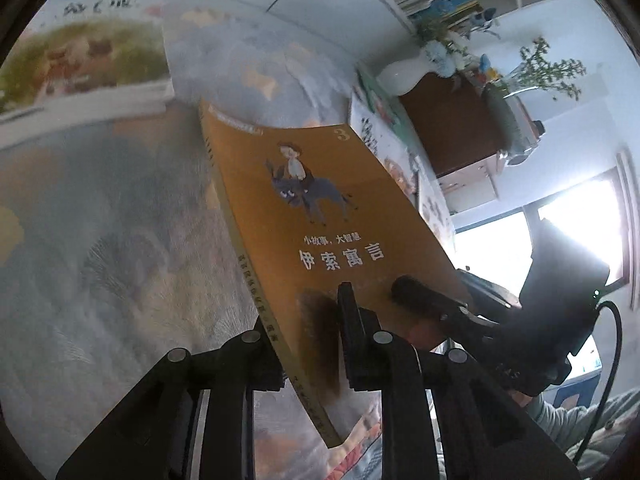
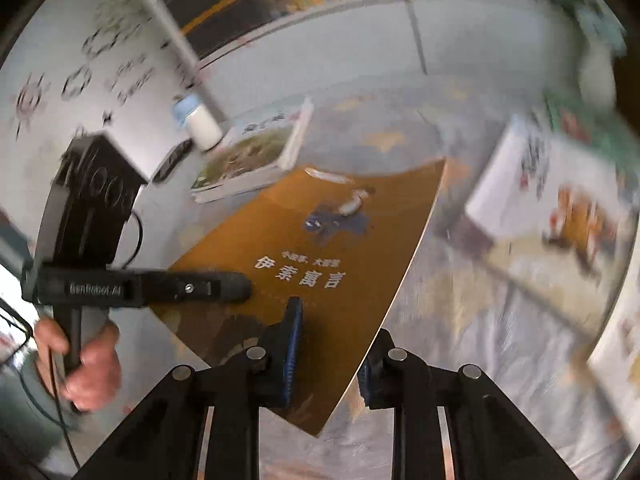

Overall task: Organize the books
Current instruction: 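Carry the orange book with the right tool and lower it onto the stack, then open the right tool and release the orange book on the stack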

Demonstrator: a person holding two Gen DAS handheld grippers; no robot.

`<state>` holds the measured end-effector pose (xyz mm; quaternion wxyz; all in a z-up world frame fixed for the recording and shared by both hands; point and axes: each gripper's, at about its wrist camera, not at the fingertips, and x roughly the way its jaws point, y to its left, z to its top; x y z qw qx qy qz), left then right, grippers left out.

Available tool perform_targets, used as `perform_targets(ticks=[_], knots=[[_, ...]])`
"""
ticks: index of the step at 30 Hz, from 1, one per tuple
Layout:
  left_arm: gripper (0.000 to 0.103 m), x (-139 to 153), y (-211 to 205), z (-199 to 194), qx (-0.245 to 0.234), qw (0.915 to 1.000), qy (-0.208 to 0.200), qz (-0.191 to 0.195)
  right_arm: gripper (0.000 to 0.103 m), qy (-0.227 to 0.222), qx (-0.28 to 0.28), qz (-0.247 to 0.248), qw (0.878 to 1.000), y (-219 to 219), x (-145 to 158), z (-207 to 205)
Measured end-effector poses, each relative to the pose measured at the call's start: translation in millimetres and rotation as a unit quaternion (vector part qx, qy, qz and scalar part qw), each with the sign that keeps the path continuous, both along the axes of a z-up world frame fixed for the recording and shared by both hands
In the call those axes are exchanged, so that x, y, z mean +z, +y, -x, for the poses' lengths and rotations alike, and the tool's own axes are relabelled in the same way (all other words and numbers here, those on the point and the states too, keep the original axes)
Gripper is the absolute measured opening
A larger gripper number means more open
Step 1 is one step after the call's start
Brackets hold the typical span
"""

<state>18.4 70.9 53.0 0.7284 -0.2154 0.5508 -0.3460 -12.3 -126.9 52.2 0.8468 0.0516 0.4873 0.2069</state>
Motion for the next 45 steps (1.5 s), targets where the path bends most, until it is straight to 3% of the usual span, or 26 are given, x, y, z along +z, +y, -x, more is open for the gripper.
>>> perform_targets(ticks=[7,11,16,22,29,36,41,45], knots=[[0.018,51,33,-12,0.043,0.997,-0.065,0.0,0.023,-0.067,0.058,0.041,0.995,38,47,-14],[0.018,75,68,-37,0.087,0.9908,-0.104,0.001,0.024,-0.102,0.079,0.022,0.991,61,74,-41],[0.018,80,107,-73,0.132,0.9836,-0.121,-0.019,0.025,-0.116,0.106,-0.01,0.988,97,81,-99],[0.019,53,142,-119,0.16,0.9806,-0.108,-0.034,0.026,-0.092,0.117,-0.041,0.988,134,51,-169],[0.02,9,160,-149,0.177,0.9804,-0.073,-0.046,0.026,-0.045,0.11,-0.049,0.992,158,4,-221],[0.028,-7,163,-150,0.195,0.9772,-0.04,-0.074,0.026,-0.018,0.097,-0.054,0.994,162,-22,-237],[0.027,-20,183,-142,0.221,0.9737,-0.011,-0.055,0.026,0.017,0.082,-0.046,0.995,163,-42,-244],[0.028,-14,189,-129,0.242,0.9656,-0.018,-0.095,0.026,0.021,0.091,-0.028,0.995,172,-50,-237]])
